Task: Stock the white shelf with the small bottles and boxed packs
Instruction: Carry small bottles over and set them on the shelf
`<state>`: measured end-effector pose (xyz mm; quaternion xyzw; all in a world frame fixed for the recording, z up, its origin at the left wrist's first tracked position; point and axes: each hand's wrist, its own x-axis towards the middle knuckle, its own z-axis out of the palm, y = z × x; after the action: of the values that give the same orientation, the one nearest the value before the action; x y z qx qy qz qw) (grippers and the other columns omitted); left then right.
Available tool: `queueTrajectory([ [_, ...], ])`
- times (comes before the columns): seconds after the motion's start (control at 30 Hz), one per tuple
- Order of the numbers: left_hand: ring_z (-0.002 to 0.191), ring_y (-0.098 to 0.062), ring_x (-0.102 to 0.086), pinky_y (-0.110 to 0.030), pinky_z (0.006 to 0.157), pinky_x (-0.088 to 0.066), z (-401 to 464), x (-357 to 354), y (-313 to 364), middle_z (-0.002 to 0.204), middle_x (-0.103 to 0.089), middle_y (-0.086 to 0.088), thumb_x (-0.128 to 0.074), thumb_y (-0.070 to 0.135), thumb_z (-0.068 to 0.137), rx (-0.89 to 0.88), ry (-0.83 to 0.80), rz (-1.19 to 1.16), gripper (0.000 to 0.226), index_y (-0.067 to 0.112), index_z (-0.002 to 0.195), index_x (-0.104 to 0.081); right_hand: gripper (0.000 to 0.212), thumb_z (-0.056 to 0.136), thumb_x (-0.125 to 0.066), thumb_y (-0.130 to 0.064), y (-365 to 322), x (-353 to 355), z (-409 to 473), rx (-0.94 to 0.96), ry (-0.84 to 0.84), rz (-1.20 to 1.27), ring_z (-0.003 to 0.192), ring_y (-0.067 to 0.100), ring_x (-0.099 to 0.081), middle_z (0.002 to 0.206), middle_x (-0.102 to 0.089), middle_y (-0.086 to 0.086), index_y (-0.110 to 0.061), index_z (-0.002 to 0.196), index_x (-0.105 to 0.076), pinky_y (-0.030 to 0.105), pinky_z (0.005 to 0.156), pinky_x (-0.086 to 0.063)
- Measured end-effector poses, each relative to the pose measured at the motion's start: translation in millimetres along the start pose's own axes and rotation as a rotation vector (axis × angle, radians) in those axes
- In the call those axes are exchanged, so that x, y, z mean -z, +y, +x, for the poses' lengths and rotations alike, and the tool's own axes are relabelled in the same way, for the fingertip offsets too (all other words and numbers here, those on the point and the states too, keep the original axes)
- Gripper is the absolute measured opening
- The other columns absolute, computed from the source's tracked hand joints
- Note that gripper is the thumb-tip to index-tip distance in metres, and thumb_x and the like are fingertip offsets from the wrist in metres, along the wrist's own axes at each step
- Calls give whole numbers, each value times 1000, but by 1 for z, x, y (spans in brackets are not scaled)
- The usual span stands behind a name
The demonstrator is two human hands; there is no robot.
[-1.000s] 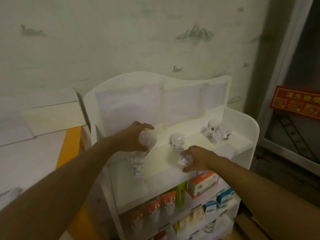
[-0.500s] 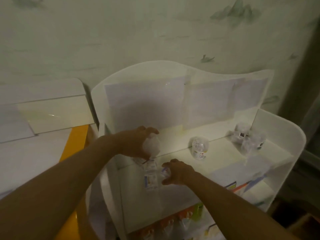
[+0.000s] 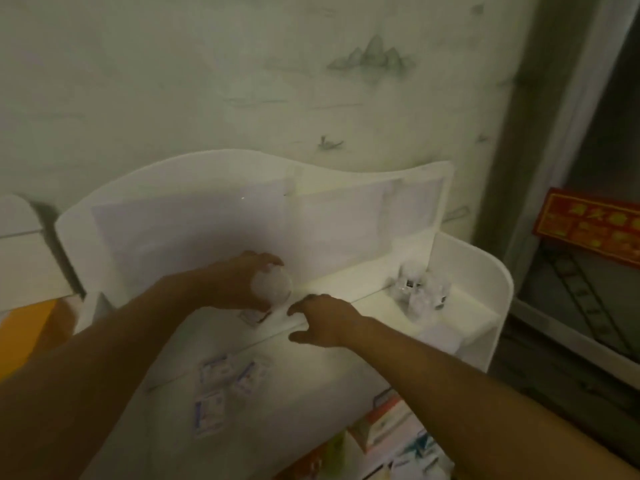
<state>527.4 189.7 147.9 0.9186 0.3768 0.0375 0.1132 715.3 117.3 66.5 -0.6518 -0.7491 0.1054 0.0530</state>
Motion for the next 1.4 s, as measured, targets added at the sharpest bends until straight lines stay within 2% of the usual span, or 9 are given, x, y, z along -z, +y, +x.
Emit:
queueTrajectory([
  [0.13, 117, -16, -46, -27, 100, -37, 45, 5, 44, 124, -44, 6, -66, 68, 43, -1, 63, -61, 107, 24, 138, -43, 55, 87, -60, -52, 79, 46, -36, -126, 58, -32, 128, 25, -48, 140, -51, 4, -30, 136, -51, 42, 104, -43],
  [0.27, 122, -21, -48, -31, 103, -40, 92, -28, 94, 132, -47, -1, -82, 46, 65, 6, 27, -80, 85, 30, 138, -41, 51, 89, -59, -49, 155, 74, -77, -253, 49, -51, 126, 23, -49, 139, -52, 3, -29, 136, -51, 38, 103, -43],
  [0.37, 123, -22, -51, -39, 103, -43, 128, -74, 130, 135, -46, 1, -79, 48, 66, -1, -45, -64, 82, 36, 137, -39, 49, 91, -59, -46, 198, 81, -103, -304, 59, -19, 124, 21, -51, 139, -53, 0, -28, 136, -53, 36, 104, -43],
  [0.53, 121, -26, -53, -41, 98, -45, 170, -143, 171, 141, -41, 2, -70, 58, 69, 102, -138, 105, 83, 39, 140, -30, 44, 90, -62, -44, 255, 69, -136, -365, 51, 70, 120, 17, -53, 137, -56, -4, -30, 132, -56, 30, 105, -43],
  [0.7, 121, -28, -53, -40, 97, -45, 203, -171, 179, 143, -37, -2, -69, 50, 73, 150, -191, 226, 84, 34, 144, -28, 45, 90, -62, -44, 297, 57, -162, -427, 16, 132, 122, 17, -52, 138, -52, -5, -33, 133, -54, 32, 106, -44],
  [0.87, 119, -28, -55, -41, 96, -47, 226, -178, 184, 142, -36, -3, -69, 42, 76, 149, -191, 258, 81, 33, 145, -27, 44, 90, -63, -42, 320, 52, -176, -453, -1, 170, 119, 17, -54, 138, -52, -5, -32, 132, -54, 35, 100, -51],
  [1.1, 124, -27, -52, -42, 99, -45, 223, -163, 177, 146, -36, 0, -69, 47, 74, 92, -199, 289, 86, 36, 146, -23, 46, 90, -62, -43, 326, 57, -160, -423, -17, 141, 123, 17, -51, 138, -53, -4, -32, 133, -53, 36, 106, -44],
  [1.27, 115, -31, -56, -41, 93, -50, 205, -140, 167, 142, -35, -3, -72, 44, 75, 61, -187, 200, 84, 39, 144, -26, 47, 90, -62, -44, 307, 59, -128, -323, -22, 117, 119, 18, -54, 138, -55, -4, -30, 134, -54, 32, 104, -44],
  [1.4, 117, -32, -54, -41, 98, -47, 184, -109, 148, 142, -35, -4, -70, 44, 81, 74, -147, 175, 77, 38, 145, -28, 49, 90, -60, -47, 283, 60, -99, -225, -29, 110, 120, 19, -53, 139, -53, -2, -28, 135, -53, 31, 103, -44],
])
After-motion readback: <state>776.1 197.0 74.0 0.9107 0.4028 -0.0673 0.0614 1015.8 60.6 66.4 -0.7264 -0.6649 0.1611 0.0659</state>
